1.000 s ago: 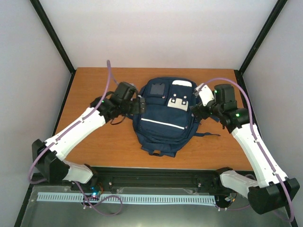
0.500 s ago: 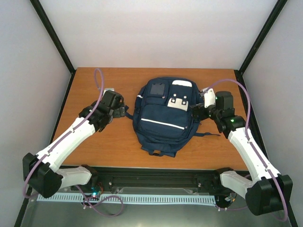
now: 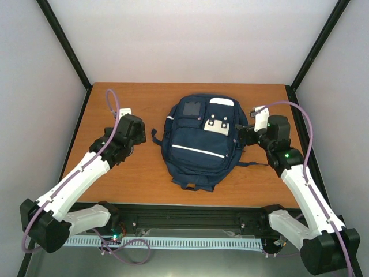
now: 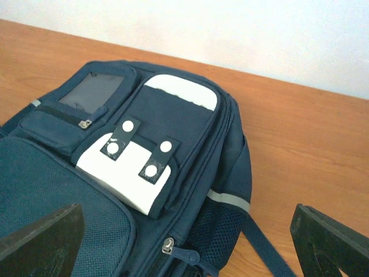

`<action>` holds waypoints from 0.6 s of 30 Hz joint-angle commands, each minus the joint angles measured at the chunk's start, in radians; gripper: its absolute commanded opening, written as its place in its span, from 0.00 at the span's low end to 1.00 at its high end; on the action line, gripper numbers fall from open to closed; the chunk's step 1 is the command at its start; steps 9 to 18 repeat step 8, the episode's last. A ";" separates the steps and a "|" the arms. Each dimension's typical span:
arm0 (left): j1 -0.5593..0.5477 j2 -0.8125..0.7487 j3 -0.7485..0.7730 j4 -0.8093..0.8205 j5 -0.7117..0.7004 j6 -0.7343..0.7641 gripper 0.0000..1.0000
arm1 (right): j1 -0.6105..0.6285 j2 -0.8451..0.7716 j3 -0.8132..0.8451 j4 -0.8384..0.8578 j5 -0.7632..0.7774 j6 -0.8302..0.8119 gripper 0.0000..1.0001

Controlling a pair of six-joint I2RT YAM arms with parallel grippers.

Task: Pack the student bag
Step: Reset both arms

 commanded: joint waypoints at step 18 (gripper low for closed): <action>0.009 -0.028 0.020 0.011 0.032 0.020 1.00 | -0.033 -0.056 -0.019 0.038 -0.019 0.000 1.00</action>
